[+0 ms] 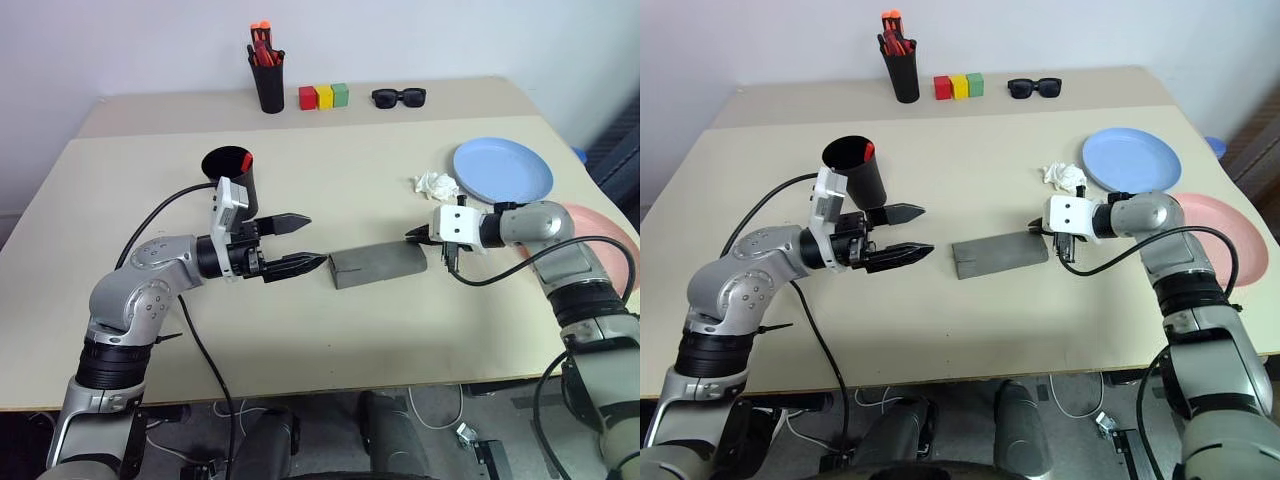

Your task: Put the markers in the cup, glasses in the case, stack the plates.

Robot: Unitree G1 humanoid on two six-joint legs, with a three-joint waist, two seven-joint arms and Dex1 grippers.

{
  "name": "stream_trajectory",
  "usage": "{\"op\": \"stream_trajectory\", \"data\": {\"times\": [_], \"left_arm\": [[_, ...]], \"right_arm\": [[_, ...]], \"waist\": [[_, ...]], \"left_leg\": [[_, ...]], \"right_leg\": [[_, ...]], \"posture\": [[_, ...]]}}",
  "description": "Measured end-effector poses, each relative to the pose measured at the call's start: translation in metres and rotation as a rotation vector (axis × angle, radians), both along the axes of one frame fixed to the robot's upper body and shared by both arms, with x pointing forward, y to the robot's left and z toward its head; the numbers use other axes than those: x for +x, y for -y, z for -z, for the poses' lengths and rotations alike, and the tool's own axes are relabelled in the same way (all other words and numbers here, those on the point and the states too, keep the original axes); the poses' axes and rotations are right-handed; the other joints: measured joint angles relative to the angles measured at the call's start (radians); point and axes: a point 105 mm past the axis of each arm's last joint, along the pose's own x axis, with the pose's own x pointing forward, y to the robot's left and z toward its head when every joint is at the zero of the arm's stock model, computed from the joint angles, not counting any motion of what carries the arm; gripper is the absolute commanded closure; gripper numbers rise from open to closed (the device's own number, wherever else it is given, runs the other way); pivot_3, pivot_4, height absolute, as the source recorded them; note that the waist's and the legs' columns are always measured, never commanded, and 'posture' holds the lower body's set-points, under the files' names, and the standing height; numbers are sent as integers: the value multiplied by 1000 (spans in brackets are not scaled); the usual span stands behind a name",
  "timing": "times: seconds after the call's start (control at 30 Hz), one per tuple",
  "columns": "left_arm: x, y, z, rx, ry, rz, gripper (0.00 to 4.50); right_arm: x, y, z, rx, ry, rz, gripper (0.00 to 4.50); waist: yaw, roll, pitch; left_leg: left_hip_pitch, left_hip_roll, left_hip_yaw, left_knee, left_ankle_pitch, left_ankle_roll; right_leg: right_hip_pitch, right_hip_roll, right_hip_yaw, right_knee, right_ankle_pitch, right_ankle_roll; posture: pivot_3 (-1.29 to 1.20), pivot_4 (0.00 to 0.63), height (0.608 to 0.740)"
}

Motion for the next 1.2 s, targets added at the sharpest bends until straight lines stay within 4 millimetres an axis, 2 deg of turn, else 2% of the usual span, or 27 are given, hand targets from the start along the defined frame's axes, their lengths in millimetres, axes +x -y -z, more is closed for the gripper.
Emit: {"op": "stream_trajectory", "data": {"times": [0.13,0.27,0.43,0.53,0.63,0.77,0.9,1.07,1.2], "left_arm": [[0,0,0,0,2,0,0],[3,0,-1,0,5,-11,0],[7,-1,0,6,14,-24,0],[11,-4,1,19,39,-50,0],[16,-6,1,27,60,-71,0],[18,-7,1,27,70,-72,0],[19,-6,-2,19,83,-54,0],[22,-8,-1,13,87,-52,0],[22,-9,2,14,80,-36,0]], "right_arm": [[-5,-3,0,19,-1,8,4389],[1,-3,-5,68,42,63,4389],[20,-3,-46,461,81,241,4389],[20,4,-66,659,61,313,3572],[19,19,-72,796,51,418,2090],[7,27,-59,854,15,506,25],[-2,44,-47,851,6,619,25],[-20,88,-59,841,79,778,25],[-36,108,-51,737,76,875,25]], "waist": [[0,0,0],[1,0,0],[2,0,0],[10,0,0],[26,0,0],[30,0,0],[28,0,0],[29,0,0],[26,0,0]], "left_leg": [[0,0,0,0,0,0],[0,0,0,0,0,0],[0,0,-1,0,0,0],[-1,0,0,0,0,0],[-1,0,0,0,0,0],[-1,0,0,0,0,0],[-1,0,0,0,0,0],[-1,0,0,0,0,1],[0,0,1,0,0,1]], "right_leg": [[0,0,0,0,0,0],[0,0,0,0,0,0],[0,0,0,0,0,0],[0,0,0,-1,0,0],[0,0,0,-1,0,0],[0,0,0,-1,0,0],[0,0,0,-1,0,0],[0,0,0,-1,0,0],[1,0,0,-2,0,0]], "posture": [[0,150,740],[0,150,740],[0,150,740],[0,150,740],[0,150,740],[0,150,740],[0,150,740],[0,150,740],[0,150,740]]}}
